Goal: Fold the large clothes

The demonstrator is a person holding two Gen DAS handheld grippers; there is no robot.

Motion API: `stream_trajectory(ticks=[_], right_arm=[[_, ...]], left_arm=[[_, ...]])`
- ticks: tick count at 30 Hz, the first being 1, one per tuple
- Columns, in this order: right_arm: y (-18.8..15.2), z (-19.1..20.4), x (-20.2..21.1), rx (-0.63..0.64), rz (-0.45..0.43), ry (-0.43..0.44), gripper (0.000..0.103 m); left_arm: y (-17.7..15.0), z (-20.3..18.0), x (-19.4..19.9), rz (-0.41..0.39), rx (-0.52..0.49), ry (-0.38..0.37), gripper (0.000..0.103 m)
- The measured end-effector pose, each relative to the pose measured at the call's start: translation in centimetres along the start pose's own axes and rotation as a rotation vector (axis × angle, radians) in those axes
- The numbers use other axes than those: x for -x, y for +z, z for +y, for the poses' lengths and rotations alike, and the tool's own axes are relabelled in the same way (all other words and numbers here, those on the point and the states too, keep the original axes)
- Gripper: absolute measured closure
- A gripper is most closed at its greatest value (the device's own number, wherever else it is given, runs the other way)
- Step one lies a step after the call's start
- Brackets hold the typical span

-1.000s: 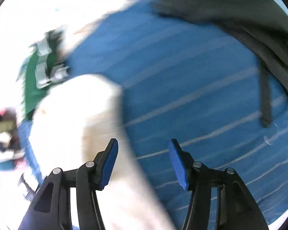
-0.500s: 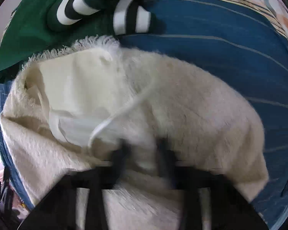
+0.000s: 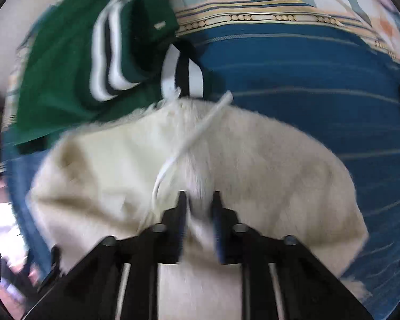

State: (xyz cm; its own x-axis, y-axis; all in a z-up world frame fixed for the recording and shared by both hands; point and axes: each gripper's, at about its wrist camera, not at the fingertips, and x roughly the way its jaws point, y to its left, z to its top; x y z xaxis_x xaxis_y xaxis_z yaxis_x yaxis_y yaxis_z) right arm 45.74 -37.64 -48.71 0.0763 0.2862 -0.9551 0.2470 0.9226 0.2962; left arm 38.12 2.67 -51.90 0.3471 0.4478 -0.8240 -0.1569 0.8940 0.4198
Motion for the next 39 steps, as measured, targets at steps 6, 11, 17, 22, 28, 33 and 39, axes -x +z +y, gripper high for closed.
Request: stream_trajectory(ticks=[6, 11, 17, 22, 28, 33, 39], right_arm=[[-7.7, -6.1, 8.3, 0.019, -0.056, -0.216, 0.042], [-12.6, -9.3, 2.5, 0.057, 0.137, -0.231, 0.042], [-11.7, -10.3, -3.3, 0.015, 0.132, -0.122, 0.087], [-11.6, -15.5, -1.2, -0.207, 0.100, -0.044, 0.091], [-10.0, -13.4, -0.4, -0.080, 0.102, -0.048, 0.081], [-9.3, -12.5, -1.0, -0.044, 0.072, -0.160, 0.090], [-10.1, -12.8, 0.8, -0.098, 0.072, -0.263, 0.090]], left_arm=[[-5.7, 1.8, 1.5, 0.058, 0.019, 0.057, 0.000], [-7.7, -0.7, -2.2, 0.138, -0.022, 0.100, 0.000], [-7.4, -2.9, -5.0, 0.087, -0.064, 0.149, 0.000], [-7.3, -2.4, -4.7, 0.110, -0.055, 0.122, 0.000], [-6.9, -2.4, -5.1, 0.133, -0.047, 0.124, 0.000], [-7.1, -2.4, -5.0, 0.118, -0.040, 0.112, 0.000], [-7.2, -1.2, -5.3, 0.124, 0.004, 0.028, 0.000]])
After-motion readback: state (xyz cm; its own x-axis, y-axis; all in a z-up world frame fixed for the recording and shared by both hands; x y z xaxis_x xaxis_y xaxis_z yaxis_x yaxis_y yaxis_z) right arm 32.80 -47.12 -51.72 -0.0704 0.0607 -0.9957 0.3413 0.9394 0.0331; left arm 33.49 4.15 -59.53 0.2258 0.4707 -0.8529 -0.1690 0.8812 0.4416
